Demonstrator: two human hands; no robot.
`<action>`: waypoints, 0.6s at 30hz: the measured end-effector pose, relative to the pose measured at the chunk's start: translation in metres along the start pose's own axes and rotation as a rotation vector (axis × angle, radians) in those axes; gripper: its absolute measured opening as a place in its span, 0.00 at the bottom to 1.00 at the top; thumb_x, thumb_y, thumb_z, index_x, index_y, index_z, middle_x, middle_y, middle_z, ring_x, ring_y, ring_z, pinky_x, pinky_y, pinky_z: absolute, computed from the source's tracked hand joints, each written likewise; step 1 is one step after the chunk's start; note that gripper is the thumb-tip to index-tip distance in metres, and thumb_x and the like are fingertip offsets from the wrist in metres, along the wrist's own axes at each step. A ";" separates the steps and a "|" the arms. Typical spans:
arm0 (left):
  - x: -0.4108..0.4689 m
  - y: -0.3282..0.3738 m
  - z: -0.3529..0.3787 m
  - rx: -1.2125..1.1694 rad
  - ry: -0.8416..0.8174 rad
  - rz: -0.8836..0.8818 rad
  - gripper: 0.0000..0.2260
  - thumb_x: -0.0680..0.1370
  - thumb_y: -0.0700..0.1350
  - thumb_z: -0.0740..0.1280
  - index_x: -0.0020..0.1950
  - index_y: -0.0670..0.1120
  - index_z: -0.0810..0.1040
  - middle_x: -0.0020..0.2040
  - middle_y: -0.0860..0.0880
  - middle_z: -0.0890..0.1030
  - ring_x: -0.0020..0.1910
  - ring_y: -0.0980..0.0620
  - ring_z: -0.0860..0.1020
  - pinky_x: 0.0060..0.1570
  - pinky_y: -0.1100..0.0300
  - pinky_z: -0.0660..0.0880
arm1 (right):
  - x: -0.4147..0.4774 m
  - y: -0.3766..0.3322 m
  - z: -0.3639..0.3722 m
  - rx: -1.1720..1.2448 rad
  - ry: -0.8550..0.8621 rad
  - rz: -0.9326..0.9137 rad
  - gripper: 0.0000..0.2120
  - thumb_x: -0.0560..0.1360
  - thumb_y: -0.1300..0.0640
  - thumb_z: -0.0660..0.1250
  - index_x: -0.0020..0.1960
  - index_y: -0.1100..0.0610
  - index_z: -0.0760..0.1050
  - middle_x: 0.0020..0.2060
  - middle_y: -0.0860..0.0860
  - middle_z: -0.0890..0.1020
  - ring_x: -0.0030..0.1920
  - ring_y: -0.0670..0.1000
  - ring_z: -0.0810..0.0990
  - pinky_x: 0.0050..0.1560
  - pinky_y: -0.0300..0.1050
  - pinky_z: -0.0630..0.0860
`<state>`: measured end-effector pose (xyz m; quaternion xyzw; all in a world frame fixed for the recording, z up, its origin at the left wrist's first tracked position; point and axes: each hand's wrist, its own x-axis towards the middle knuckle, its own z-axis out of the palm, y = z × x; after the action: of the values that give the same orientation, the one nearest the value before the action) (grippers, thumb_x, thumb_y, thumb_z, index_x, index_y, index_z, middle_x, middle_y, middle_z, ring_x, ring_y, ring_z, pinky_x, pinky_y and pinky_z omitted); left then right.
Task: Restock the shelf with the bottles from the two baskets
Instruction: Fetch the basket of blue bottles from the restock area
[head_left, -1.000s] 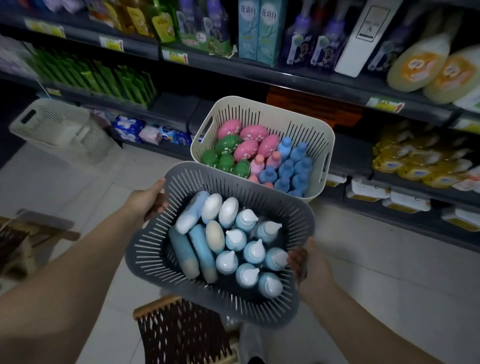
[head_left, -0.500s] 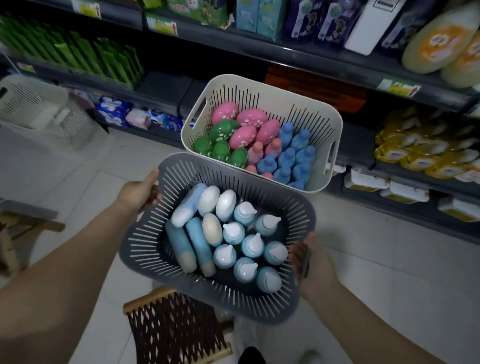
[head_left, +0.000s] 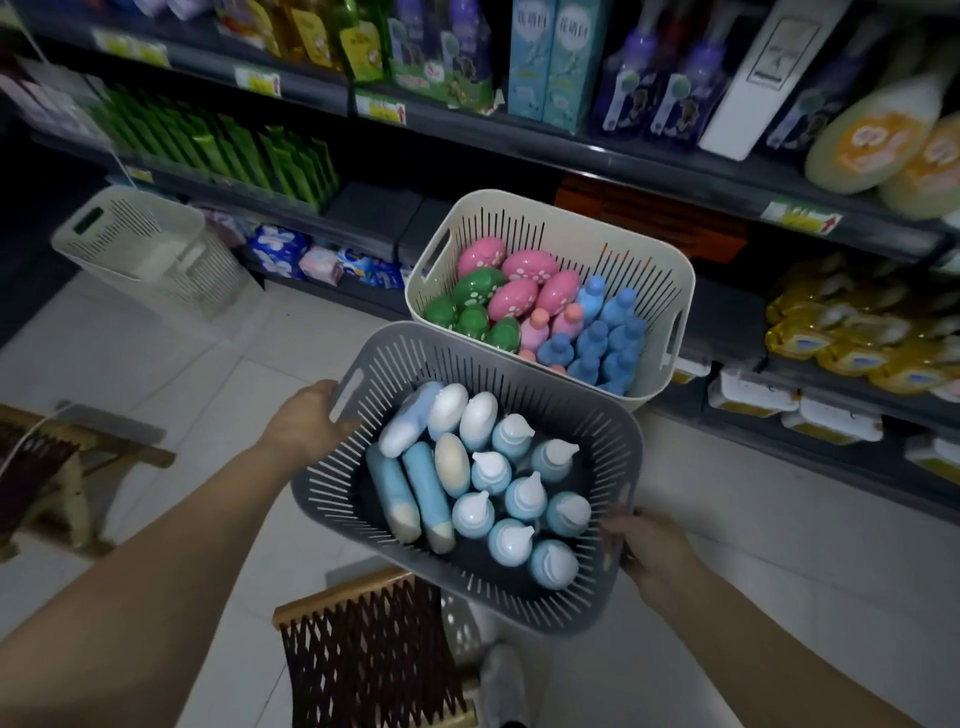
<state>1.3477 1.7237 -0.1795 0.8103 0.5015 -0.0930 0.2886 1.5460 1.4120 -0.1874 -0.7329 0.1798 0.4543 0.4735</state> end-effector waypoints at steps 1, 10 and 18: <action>-0.007 -0.001 -0.006 0.022 -0.013 0.017 0.21 0.73 0.49 0.70 0.64 0.43 0.73 0.58 0.42 0.78 0.55 0.42 0.77 0.50 0.56 0.72 | -0.004 -0.003 -0.003 -0.050 0.017 0.002 0.08 0.69 0.76 0.62 0.44 0.68 0.77 0.32 0.58 0.78 0.30 0.54 0.74 0.32 0.42 0.71; -0.083 0.039 -0.081 0.257 0.080 0.206 0.18 0.76 0.49 0.68 0.65 0.49 0.74 0.56 0.49 0.77 0.53 0.49 0.77 0.53 0.56 0.74 | -0.074 -0.081 -0.028 -0.702 0.013 -0.568 0.06 0.70 0.59 0.71 0.46 0.56 0.78 0.42 0.49 0.80 0.46 0.51 0.78 0.44 0.43 0.72; -0.132 0.100 -0.099 0.382 0.214 0.318 0.16 0.77 0.50 0.65 0.65 0.51 0.72 0.57 0.49 0.75 0.56 0.48 0.75 0.51 0.54 0.74 | -0.080 -0.138 -0.066 -1.102 0.006 -0.937 0.12 0.71 0.59 0.67 0.54 0.56 0.76 0.49 0.52 0.77 0.50 0.53 0.77 0.45 0.43 0.71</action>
<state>1.3570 1.6459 -0.0030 0.9239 0.3689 -0.0533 0.0867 1.6330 1.4098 -0.0382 -0.8664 -0.4072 0.2263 0.1796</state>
